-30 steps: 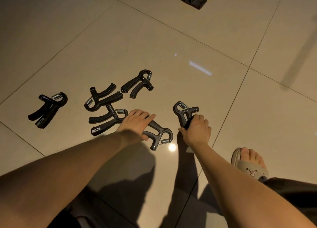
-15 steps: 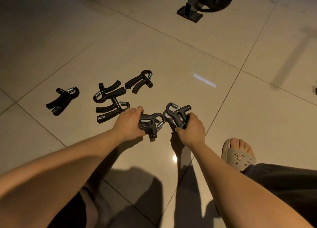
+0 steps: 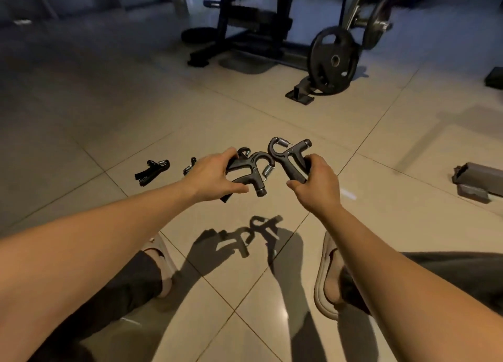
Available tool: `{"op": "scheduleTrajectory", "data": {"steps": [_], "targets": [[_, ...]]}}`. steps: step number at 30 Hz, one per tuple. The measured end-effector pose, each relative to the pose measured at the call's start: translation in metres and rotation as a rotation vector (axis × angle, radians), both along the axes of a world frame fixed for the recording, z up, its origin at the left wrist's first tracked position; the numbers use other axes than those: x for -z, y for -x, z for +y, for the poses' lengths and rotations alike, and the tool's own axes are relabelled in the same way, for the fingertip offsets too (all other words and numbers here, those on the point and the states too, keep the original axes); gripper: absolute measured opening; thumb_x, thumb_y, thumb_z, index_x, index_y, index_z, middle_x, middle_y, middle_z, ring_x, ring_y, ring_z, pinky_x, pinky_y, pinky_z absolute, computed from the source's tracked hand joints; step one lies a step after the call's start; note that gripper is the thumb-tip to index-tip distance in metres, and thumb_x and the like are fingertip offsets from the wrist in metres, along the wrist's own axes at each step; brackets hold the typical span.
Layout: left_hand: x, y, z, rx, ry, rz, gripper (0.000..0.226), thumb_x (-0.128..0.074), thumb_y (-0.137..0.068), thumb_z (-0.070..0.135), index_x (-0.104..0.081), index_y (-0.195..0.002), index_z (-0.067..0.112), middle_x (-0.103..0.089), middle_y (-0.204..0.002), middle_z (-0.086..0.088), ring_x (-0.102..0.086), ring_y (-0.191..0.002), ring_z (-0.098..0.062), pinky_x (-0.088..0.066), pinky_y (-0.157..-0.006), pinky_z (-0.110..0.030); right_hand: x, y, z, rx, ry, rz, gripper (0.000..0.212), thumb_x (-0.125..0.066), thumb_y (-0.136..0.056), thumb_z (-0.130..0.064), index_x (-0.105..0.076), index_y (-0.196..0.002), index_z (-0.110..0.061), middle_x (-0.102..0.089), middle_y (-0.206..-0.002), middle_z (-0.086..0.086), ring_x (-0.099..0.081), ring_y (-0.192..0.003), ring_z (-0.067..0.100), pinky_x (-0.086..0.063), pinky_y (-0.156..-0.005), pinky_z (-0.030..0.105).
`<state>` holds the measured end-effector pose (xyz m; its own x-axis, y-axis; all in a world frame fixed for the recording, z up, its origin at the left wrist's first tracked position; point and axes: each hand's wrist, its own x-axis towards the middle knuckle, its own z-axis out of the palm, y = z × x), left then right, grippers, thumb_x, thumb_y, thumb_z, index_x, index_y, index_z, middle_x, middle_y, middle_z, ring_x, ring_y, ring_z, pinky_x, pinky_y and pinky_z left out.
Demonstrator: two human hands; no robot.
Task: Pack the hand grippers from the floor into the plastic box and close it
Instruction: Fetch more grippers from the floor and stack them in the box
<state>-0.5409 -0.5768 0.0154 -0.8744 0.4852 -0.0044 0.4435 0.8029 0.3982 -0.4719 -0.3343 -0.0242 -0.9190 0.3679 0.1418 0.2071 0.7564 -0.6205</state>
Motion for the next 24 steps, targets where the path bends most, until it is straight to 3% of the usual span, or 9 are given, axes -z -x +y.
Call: {"op": "scheduleTrajectory", "data": {"steps": [3, 6, 11, 16, 21, 24], "targets": [[-0.043, -0.048, 0.008, -0.021, -0.039, 0.067, 0.056, -0.083, -0.068, 0.057, -0.047, -0.102, 0.031, -0.066, -0.096, 0.007, -0.061, -0.083, -0.015, -0.050, -0.068, -0.035, -0.042, -0.043, 0.014, -0.043, -0.106, 0.029, 0.057, -0.082, -0.076, -0.037, -0.053, -0.121, -0.019, -0.062, -0.114, 0.002, -0.058, -0.101, 0.027, -0.049, -0.092, 0.046], [-0.083, -0.100, 0.013, -0.028, -0.101, 0.131, 0.055, -0.085, -0.066, 0.053, -0.049, -0.100, 0.029, -0.067, -0.096, 0.008, -0.064, -0.083, -0.015, -0.055, -0.073, -0.038, -0.086, -0.092, 0.028, -0.078, -0.181, 0.071, 0.055, -0.083, -0.076, -0.036, -0.054, -0.119, -0.021, -0.062, -0.114, 0.001, -0.056, -0.100, 0.025, -0.049, -0.091, 0.045], [-0.132, -0.180, 0.019, -0.007, -0.144, 0.195, 0.055, -0.088, -0.066, 0.049, -0.050, -0.103, 0.033, -0.063, -0.097, 0.013, -0.058, -0.083, -0.002, -0.044, -0.064, -0.023, -0.152, -0.172, 0.051, -0.151, -0.229, 0.088, 0.059, -0.083, -0.077, -0.034, -0.053, -0.127, -0.021, -0.061, -0.120, 0.000, -0.056, -0.104, 0.021, -0.052, -0.089, 0.041], [-0.154, -0.257, 0.016, -0.022, -0.206, 0.195, 0.063, -0.089, -0.066, 0.045, -0.052, -0.117, 0.035, -0.064, -0.112, 0.010, -0.062, -0.098, -0.010, -0.057, -0.082, -0.033, -0.197, -0.257, 0.057, -0.197, -0.302, 0.105, 0.058, -0.083, -0.078, -0.034, -0.053, -0.125, -0.021, -0.062, -0.119, 0.001, -0.057, -0.103, 0.021, -0.052, -0.088, 0.040], [-0.167, -0.336, 0.031, 0.017, -0.313, 0.225, 0.066, -0.089, -0.070, 0.038, -0.054, -0.125, 0.031, -0.062, -0.121, 0.009, -0.058, -0.109, -0.011, -0.050, -0.091, -0.030, -0.231, -0.350, 0.063, -0.160, -0.332, 0.094, 0.060, -0.084, -0.078, -0.034, -0.053, -0.128, -0.021, -0.062, -0.123, 0.001, -0.057, -0.106, 0.022, -0.051, -0.089, 0.038], [-0.167, -0.382, 0.048, 0.064, -0.321, 0.213, 0.067, -0.089, -0.070, 0.038, -0.054, -0.126, 0.032, -0.062, -0.121, 0.009, -0.056, -0.109, -0.009, -0.047, -0.091, -0.029, -0.245, -0.413, 0.076, -0.128, -0.309, 0.057, 0.063, -0.085, -0.077, -0.031, -0.053, -0.131, -0.021, -0.062, -0.128, 0.002, -0.058, -0.112, 0.022, -0.052, -0.097, 0.043]]}}
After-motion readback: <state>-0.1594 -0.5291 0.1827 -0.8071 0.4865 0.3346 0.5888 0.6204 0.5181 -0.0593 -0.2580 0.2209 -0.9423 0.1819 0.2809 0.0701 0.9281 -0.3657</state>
